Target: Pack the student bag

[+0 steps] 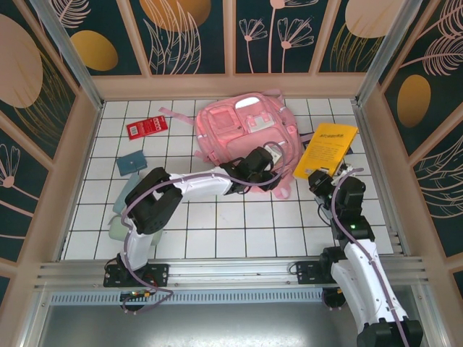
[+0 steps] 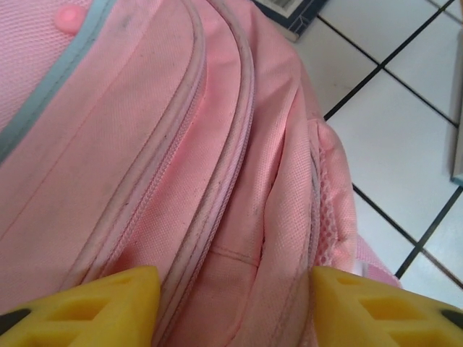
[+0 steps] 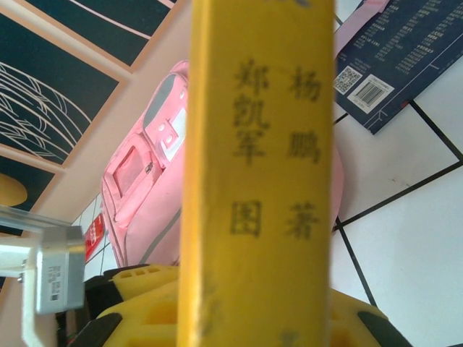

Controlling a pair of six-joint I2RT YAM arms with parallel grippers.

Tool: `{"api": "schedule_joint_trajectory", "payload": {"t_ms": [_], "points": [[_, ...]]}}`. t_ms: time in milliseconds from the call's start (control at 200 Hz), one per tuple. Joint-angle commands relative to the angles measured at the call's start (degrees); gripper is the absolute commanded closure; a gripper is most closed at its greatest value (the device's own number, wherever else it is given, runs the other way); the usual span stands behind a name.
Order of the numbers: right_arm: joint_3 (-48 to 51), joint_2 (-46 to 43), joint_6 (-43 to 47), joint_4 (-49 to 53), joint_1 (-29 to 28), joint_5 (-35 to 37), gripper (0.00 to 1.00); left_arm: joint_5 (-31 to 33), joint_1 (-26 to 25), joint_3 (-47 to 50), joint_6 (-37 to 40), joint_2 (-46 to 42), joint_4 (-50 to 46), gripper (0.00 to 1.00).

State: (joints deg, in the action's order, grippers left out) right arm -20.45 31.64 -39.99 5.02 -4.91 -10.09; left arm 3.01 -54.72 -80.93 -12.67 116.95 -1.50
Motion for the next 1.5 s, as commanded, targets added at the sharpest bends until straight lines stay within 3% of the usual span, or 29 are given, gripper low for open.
{"api": "schedule_joint_trajectory", "payload": {"t_ms": [0,130,500,656,811,1026,1161,1491], "points": [[-0.11,-1.55,-0.13,-4.19,0.67,-1.08,1.00,0.52,-0.44,-2.19,2.11,1.42,-1.93,0.59],[-0.12,-2.17,-0.31,-4.10,0.80,-1.25,1.00,1.58,-0.45,-2.03,2.13,0.61,-1.41,1.00],[2.18,-2.57,-3.72,-10.47,1.00,-8.03,1.00,15.88,-0.37,-3.90,-4.97,-10.14,1.85,1.00],[4.90,0.71,-8.26,-19.16,0.73,-13.88,1.00,20.76,-0.28,-6.84,-7.74,-12.93,2.26,1.00],[6.00,8.67,-12.35,-30.88,-2.42,-16.99,1.00,21.03,-0.22,-8.63,-9.05,-14.68,4.28,1.00],[2.45,22.72,-13.93,-43.01,-11.74,-11.50,1.00,20.54,-0.21,-14.53,-10.14,-13.06,1.78,1.00],[1.31,31.50,-18.07,-51.30,-13.04,-9.02,1.00,21.48,-0.19,-17.51,-10.72,-11.77,0.25,1.00],[-6.20,52.25,-25.10,-64.84,-16.53,4.59,1.00,19.47,-0.25,-19.59,-13.00,-9.82,-0.34,1.00]]}}
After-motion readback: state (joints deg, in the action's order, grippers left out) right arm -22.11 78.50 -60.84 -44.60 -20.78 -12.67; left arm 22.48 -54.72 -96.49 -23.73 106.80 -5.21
